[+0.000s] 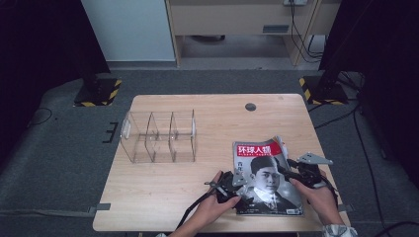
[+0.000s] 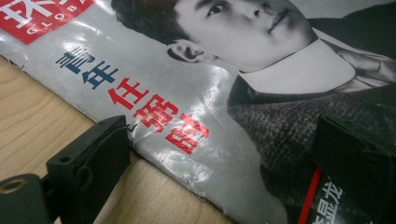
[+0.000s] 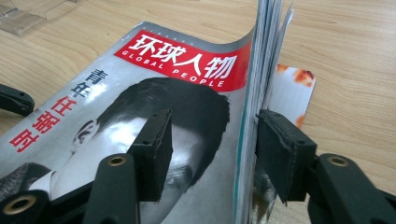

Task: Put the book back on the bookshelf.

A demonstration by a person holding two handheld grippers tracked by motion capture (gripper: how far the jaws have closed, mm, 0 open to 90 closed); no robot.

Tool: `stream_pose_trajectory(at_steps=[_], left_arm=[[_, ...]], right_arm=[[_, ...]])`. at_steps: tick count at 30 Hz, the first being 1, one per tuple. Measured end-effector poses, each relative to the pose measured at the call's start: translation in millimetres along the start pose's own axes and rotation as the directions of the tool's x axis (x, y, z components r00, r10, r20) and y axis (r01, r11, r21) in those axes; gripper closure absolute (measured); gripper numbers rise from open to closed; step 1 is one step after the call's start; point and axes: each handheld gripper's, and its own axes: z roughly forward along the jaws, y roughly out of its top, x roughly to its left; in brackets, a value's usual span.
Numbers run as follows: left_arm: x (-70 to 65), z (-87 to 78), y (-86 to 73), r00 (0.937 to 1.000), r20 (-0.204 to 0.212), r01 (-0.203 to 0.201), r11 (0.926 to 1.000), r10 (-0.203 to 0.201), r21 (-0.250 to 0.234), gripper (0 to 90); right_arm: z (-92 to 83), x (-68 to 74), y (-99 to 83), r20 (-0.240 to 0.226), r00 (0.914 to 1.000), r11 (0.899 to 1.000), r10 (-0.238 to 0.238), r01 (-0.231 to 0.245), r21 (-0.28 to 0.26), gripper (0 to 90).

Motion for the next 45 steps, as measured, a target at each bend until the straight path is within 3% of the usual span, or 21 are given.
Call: stream_pose_trajectory(at_steps=[6,11,15,18,24,29,32,41,45], left_arm=[[0.4,0.1,0.2,1.0,0.001,-0.003,1.0,0.003,0.002,3.3],[0.5,0.2,0.2,1.0,0.001,-0.003,1.0,0.003,0.001,3.3],[0.9,0.2,0.4,1.0,0.003,-0.005,1.0,0.005,0.003,3.1],[0.9,0.3,0.4,1.0,0.003,-0.006,1.0,0.006,0.003,3.0],[0.9,0.7,0.5,1.0,0.004,-0.001,1.0,0.001,0.001,2.8],[1.3,1.0,0.8,1.0,0.006,-0.002,1.0,0.002,0.003,2.3],[1.6,1.0,0.9,1.0,0.007,-0.005,1.0,0.005,0.006,2.2],[2.6,2.1,1.7,0.9998,0.015,-0.01,0.9999,0.01,0.005,1.4],[2.6,2.0,1.7,0.9998,0.013,-0.011,0.9999,0.011,0.005,1.3]], right_arm=[[0.2,1.2,1.0,-0.01,0.9999,1.0,0.005,-0.005,-0.007,53.2],[-0.1,6.7,2.4,-0.018,0.9995,1.0,-0.026,0.026,0.0,56.6],[6.0,9.1,-0.1,-0.012,0.9993,0.999,-0.037,0.037,0.03,52.7],[10.8,6.7,-3.8,-0.021,0.9997,0.998,-0.013,0.015,0.063,48.9],[12.1,7.0,-4.9,-0.026,0.9997,0.997,-0.006,0.008,0.07,43.2],[6.8,8.0,-1.3,-0.04,0.9991,0.998,-0.014,0.017,0.064,56.8],[8.8,10.2,-1.7,-0.034,0.999,0.997,-0.03,0.032,0.07,56.7],[20.2,13.6,-5.3,-0.021,0.999,0.987,-0.041,0.043,0.154,43.4],[18.4,13.2,-4.9,-0.01,0.9985,0.986,-0.055,0.055,0.157,53.9]])
